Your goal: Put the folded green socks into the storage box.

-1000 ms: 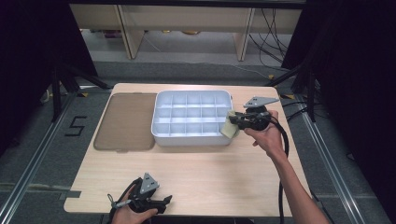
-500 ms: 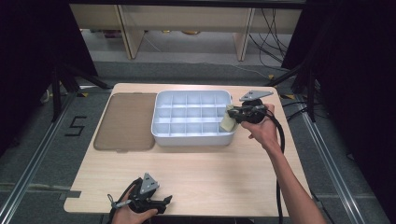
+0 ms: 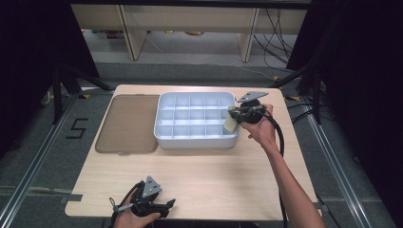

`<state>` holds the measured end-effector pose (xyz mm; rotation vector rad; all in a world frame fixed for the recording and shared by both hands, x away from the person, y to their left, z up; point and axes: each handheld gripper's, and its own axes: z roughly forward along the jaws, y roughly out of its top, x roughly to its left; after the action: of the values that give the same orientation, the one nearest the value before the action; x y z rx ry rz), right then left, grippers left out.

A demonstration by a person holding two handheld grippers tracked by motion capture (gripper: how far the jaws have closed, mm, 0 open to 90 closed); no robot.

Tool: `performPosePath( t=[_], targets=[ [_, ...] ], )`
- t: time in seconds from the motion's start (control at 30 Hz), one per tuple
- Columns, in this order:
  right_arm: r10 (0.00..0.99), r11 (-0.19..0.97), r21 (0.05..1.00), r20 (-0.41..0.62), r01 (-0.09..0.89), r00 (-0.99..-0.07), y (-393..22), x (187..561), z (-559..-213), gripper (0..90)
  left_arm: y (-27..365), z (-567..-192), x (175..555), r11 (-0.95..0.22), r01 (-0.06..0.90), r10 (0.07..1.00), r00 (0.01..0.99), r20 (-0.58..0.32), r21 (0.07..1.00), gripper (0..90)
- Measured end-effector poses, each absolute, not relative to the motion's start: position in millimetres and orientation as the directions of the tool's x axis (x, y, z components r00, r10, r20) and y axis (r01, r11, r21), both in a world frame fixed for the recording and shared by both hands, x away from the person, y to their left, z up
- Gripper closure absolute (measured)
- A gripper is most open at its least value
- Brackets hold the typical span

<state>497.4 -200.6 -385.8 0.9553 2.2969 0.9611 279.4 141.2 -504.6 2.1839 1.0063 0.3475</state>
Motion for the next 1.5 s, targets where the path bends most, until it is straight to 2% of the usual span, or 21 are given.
performPosePath(
  t=[0.07,0.13,0.6,0.93,1.0,1.23,1.5],
  targets=[
    [0.750,0.510,0.752,-0.151,0.417,-0.644,-199,499,-389,72.2,142,-503,280,-0.480,0.551,0.742,0.671,-0.020,0.683,24.9],
    [0.746,0.521,0.743,-0.157,0.420,-0.648,-198,501,-390,72.2,141,-504,279,-0.457,0.563,0.751,0.659,-0.040,0.688,24.9],
    [0.733,0.587,0.690,-0.230,0.424,-0.640,-189,508,-404,72.0,141,-504,279,-0.474,0.552,0.741,0.671,-0.028,0.687,24.9],
    [0.686,0.673,0.635,-0.344,0.379,-0.642,-174,508,-413,72.0,139,-506,278,-0.436,0.565,0.757,0.652,-0.055,0.701,24.9],
    [0.689,0.673,0.627,-0.338,0.392,-0.641,-172,508,-415,72.0,141,-504,279,-0.477,0.556,0.740,0.672,-0.029,0.681,24.9],
    [0.691,0.662,0.635,-0.308,0.400,-0.654,-170,507,-423,71.9,139,-505,278,-0.443,0.563,0.754,0.655,-0.051,0.698,24.9],
    [0.687,0.654,0.648,-0.294,0.390,-0.664,-172,505,-431,71.6,141,-504,279,-0.476,0.557,0.741,0.670,-0.031,0.681,24.9]
  ],
)
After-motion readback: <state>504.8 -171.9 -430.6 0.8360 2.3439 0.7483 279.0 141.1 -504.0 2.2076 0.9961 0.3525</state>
